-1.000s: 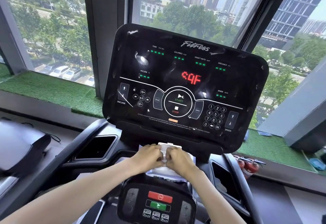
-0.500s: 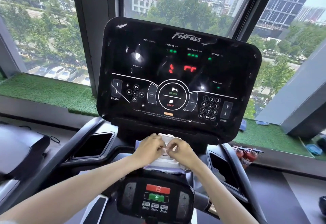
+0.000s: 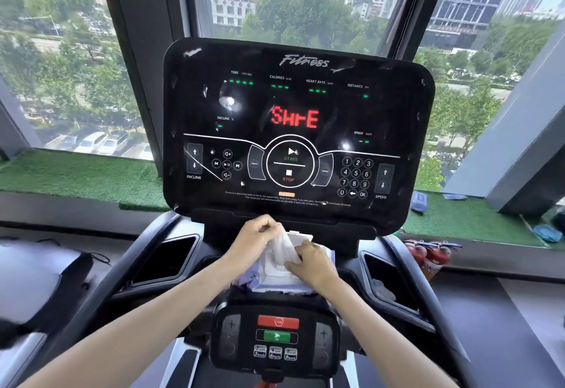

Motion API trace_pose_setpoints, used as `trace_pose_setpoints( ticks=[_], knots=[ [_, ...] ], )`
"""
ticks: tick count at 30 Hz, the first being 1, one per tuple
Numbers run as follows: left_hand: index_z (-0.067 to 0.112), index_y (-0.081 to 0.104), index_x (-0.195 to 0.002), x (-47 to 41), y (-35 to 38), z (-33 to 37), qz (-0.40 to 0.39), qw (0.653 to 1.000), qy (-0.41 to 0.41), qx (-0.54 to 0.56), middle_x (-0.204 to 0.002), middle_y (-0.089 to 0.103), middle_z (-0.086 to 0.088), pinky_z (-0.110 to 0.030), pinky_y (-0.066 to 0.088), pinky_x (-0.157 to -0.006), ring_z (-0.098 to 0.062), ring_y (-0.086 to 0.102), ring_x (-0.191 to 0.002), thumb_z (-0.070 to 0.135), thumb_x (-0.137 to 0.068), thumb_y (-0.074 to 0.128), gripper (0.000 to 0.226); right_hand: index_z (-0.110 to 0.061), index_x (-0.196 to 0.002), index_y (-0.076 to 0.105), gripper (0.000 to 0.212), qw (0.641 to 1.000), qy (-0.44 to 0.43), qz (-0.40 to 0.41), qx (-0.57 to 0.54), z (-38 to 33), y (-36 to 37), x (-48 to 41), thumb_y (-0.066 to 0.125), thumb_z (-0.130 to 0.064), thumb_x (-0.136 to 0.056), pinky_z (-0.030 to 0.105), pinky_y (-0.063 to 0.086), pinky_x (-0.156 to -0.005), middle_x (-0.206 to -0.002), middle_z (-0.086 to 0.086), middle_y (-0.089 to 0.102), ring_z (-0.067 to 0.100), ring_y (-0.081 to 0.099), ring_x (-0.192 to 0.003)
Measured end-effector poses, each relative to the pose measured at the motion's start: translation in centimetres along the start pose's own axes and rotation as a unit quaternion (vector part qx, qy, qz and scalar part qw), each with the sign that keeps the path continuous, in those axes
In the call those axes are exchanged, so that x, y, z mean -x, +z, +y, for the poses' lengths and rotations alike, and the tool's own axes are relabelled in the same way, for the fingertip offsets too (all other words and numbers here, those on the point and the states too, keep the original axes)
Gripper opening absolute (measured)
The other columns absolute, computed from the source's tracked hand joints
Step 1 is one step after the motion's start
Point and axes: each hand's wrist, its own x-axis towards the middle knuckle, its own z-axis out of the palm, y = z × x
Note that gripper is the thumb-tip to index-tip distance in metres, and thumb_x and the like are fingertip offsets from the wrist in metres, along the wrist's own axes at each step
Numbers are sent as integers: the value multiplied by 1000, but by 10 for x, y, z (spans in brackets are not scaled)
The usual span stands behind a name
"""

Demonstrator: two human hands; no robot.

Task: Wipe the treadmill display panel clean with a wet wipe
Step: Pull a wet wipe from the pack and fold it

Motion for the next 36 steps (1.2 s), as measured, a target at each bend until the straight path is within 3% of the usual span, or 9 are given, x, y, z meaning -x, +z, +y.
trace_pose_setpoints(
  ticks=[3, 7, 11, 14, 16, 19, 26, 31, 36],
  knots=[
    [6, 53, -74, -3, -9, 5, 22, 977, -78, 198, -65, 59, -2, -25, 45, -64, -16, 56, -67, 5, -94, 48, 21, -6, -104, 62, 32, 1000, 5, -3, 21, -2, -1, 2, 57, -33, -88, 36, 45, -83, -113, 12, 54, 29, 55, -105],
    [2, 56, -106, -12, -38, 2, 43, 875, -127, 466, -96, 63, -13, -30, 54, -62, -22, 61, -80, 21, -97, 44, 24, -8, -105, 60, 28, 1000, 19, 18, -13, -3, 0, 5, 54, -28, -87, 33, 47, -81, -110, 8, 60, 28, 58, -102],
    [7, 59, -87, -14, -62, 6, 72, 924, -115, 356, -73, 59, -7, -25, 47, -51, -21, 58, -64, 24, -98, 44, 25, -24, -64, 52, 21, 999, 4, 17, -29, -3, 3, 5, 56, -27, -84, 29, 45, -71, -98, 4, 63, 24, 60, -90],
    [6, 61, -74, -11, -74, 8, 94, 927, -135, 336, -63, 55, -6, -25, 41, -53, -20, 51, -60, 26, -98, 44, 35, -16, -83, 60, 5, 995, -28, 77, -62, -2, 2, 6, 59, -21, -83, 30, 47, -72, -88, 0, 64, 21, 62, -85],
    [10, 60, -79, -12, -85, 10, 120, 898, -180, 384, -68, 59, -5, -22, 48, -54, -18, 58, -59, 30, -95, 51, 27, -13, -94, 61, 11, 986, -71, 135, -68, -1, 3, 9, 60, -15, -84, 31, 46, -69, -90, 0, 64, 21, 61, -80],
    [10, 61, -91, -15, -92, 9, 113, 918, -182, 334, -78, 63, -8, -24, 52, -54, -19, 63, -63, 33, -91, 58, 23, -14, -96, 64, 19, 969, -154, 194, -11, -5, 4, 14, 53, -9, -81, 29, 46, -58, -96, -2, 62, 19, 61, -77],
    [14, 59, -74, -17, -74, 11, 71, 936, -161, 306, -65, 59, -2, -26, 48, -57, -15, 59, -57, 26, -93, 58, 22, -13, -79, 67, 30, 986, -71, 19, 150, 0, 4, 10, 44, -28, -89, 28, 42, -62, -89, 2, 65, 25, 62, -85],
    [14, 59, -78, -23, -68, 6, 56, 939, -161, 299, -69, 55, -1, -25, 47, -58, -14, 57, -59, 25, -91, 60, 18, -12, -67, 62, 24, 931, -176, 309, 81, -1, -2, 16, 52, -27, -83, 22, 39, -52, -70, -1, 56, 15, 54, -67],
    [10, 61, -92, -27, -63, 12, 41, 941, -160, 295, -78, 62, -4, -27, 49, -65, -17, 61, -71, 26, -92, 59, 16, -12, -87, 61, 16, 937, -187, 295, 5, -11, -7, 10, 45, -15, -85, 28, 47, -64, -84, -2, 60, 17, 55, -75]
  ],
)
